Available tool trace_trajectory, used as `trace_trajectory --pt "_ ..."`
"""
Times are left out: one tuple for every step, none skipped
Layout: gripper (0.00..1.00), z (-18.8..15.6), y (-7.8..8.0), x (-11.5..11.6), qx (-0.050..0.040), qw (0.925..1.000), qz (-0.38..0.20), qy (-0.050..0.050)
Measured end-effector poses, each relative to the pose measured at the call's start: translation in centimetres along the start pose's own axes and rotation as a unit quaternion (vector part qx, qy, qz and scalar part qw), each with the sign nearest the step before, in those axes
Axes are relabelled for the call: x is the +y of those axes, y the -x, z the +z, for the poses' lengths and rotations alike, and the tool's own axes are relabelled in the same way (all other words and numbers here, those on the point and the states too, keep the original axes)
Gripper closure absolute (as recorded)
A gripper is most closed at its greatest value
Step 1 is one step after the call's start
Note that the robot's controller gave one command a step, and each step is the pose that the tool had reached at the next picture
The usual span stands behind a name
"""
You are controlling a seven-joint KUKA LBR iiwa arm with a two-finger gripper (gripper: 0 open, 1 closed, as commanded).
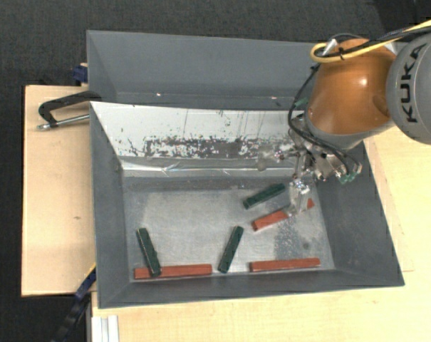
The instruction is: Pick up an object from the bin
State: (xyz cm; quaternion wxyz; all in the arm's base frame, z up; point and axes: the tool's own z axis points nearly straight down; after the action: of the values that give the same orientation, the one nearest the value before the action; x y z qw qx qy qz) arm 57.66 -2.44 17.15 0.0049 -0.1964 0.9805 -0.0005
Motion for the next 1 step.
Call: trace_trajectory --pt "0.00 6.18 0.11 1.91 0.0019 1.0000 0.004 0.000"
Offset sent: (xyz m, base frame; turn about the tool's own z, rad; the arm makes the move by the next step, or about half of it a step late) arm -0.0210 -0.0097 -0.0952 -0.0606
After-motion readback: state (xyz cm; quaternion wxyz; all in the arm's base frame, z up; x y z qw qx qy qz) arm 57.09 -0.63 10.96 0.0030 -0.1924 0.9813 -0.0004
